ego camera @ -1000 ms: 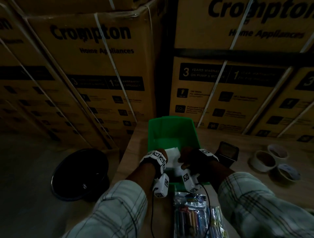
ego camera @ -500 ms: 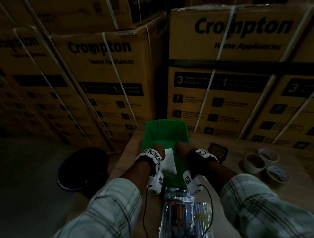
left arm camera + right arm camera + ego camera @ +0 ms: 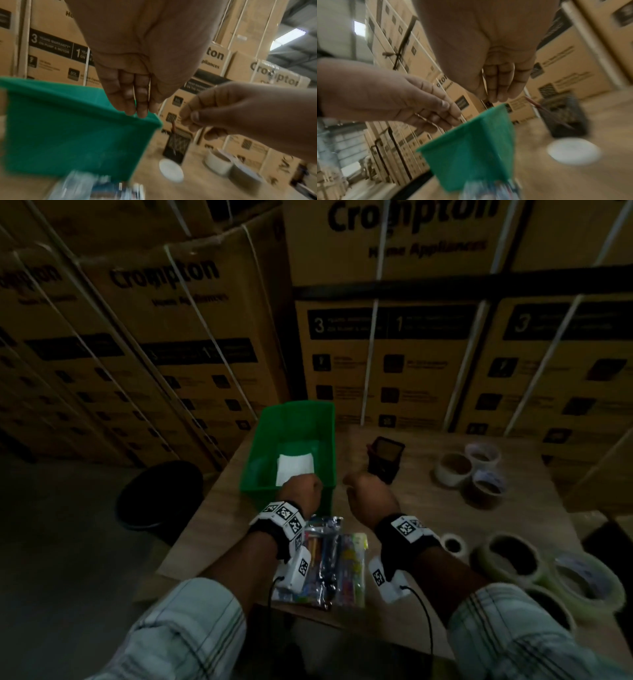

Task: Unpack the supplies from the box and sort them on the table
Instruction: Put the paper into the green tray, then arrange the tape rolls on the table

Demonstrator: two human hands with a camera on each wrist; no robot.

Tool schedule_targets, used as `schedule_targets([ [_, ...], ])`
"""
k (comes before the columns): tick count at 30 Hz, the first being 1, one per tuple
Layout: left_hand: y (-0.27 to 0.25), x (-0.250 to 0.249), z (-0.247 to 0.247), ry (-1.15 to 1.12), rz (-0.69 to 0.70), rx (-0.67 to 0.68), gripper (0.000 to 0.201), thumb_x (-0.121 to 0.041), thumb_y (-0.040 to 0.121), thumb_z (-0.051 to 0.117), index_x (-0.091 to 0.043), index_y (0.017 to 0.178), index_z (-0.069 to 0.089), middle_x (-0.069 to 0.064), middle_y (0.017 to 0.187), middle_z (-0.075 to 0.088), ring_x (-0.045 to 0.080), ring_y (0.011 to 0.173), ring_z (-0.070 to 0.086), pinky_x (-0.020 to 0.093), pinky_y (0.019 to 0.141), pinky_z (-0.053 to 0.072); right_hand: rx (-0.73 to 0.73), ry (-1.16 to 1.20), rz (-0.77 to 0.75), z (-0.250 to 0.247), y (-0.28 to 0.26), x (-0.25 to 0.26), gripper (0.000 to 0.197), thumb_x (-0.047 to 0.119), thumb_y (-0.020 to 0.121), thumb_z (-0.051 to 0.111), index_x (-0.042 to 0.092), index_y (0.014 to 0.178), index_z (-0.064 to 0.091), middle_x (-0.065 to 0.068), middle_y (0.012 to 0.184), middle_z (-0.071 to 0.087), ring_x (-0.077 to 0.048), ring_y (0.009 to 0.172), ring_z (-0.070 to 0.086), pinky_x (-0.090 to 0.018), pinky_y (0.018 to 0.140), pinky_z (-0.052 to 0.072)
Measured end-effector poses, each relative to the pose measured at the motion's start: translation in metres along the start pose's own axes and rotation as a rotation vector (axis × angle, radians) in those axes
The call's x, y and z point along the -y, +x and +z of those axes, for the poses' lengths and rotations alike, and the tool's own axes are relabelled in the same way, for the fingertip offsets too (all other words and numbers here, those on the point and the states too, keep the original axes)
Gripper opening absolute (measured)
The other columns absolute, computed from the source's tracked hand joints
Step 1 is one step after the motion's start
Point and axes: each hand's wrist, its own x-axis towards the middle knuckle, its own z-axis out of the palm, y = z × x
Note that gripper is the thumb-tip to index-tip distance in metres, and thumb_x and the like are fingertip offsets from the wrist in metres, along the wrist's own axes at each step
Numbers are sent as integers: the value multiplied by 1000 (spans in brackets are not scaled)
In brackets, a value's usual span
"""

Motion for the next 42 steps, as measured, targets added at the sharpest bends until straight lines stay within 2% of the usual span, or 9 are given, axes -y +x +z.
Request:
schedule_targets([
  [4, -27, -15, 19, -52, 28, 71, 24, -14, 94, 46, -5, 97, 68, 18, 102, 69, 33, 94, 64, 37, 84, 52, -9, -20, -4, 11, -42, -23, 27, 14, 85, 49, 15, 108, 64, -13, 110, 63, -33, 102, 59, -38, 81, 52],
  [8, -43, -23, 41, -71, 78, 161, 25, -22, 92, 46, -7, 94, 66, 18, 102, 68, 35, 96, 64, 39, 85, 52, -34, -20, 56, 13, -75, -36, 25, 18, 86, 49, 12, 105, 65, -14, 107, 65, -36, 99, 60, -42, 83, 52],
  [19, -73, -39, 80, -248, 304, 221, 28, -24, 95, 46, -9, 108, 66, 12, 112, 67, 29, 104, 61, 36, 88, 49, -67, -123, 224, 5, -150, -33, 27, 19, 88, 54, 12, 111, 64, -12, 111, 64, -34, 101, 60, -38, 80, 50],
  [25, -88, -60, 100, -302, 387, 243, 27, -21, 94, 48, -12, 112, 67, 10, 116, 68, 28, 108, 61, 34, 91, 49, -50, -159, 263, 1, -176, -48, 26, 23, 84, 41, 13, 91, 64, -12, 97, 64, -38, 85, 63, -42, 69, 52],
  [27, -90, -67, 105, -300, 403, 254, 27, -21, 93, 49, -12, 111, 67, 10, 115, 68, 29, 107, 62, 35, 91, 49, -85, -143, 280, -5, -185, -52, 27, 18, 83, 46, 13, 101, 65, -13, 102, 67, -38, 89, 64, -43, 71, 54],
  [30, -87, -76, 110, -274, 422, 262, 27, -24, 93, 49, -12, 109, 67, 11, 113, 68, 31, 105, 61, 37, 90, 49, -116, -158, 293, -14, -197, -59, 31, 9, 85, 54, 12, 115, 63, -15, 108, 68, -38, 92, 64, -36, 70, 49],
  [36, -73, -102, 126, -213, 377, 273, 26, -25, 93, 47, -14, 107, 66, 11, 113, 67, 30, 103, 62, 36, 88, 50, -71, -170, 376, -22, -191, -103, 34, 15, 85, 54, 14, 119, 58, -12, 116, 59, -34, 107, 55, -43, 80, 51],
  [39, -69, -116, 131, -182, 337, 283, 28, -26, 94, 47, -17, 114, 65, 10, 119, 66, 29, 109, 61, 35, 92, 49, -30, -209, 331, -27, -173, -123, 41, 15, 83, 57, 12, 124, 54, -13, 117, 59, -35, 107, 56, -44, 82, 51],
  [42, -64, -126, 134, -170, 301, 293, 30, -25, 95, 47, -15, 118, 63, 11, 122, 64, 29, 112, 60, 36, 95, 48, 2, -180, 314, -27, -155, -143, 46, 21, 83, 59, 18, 128, 48, -10, 125, 54, -34, 110, 55, -46, 82, 53],
])
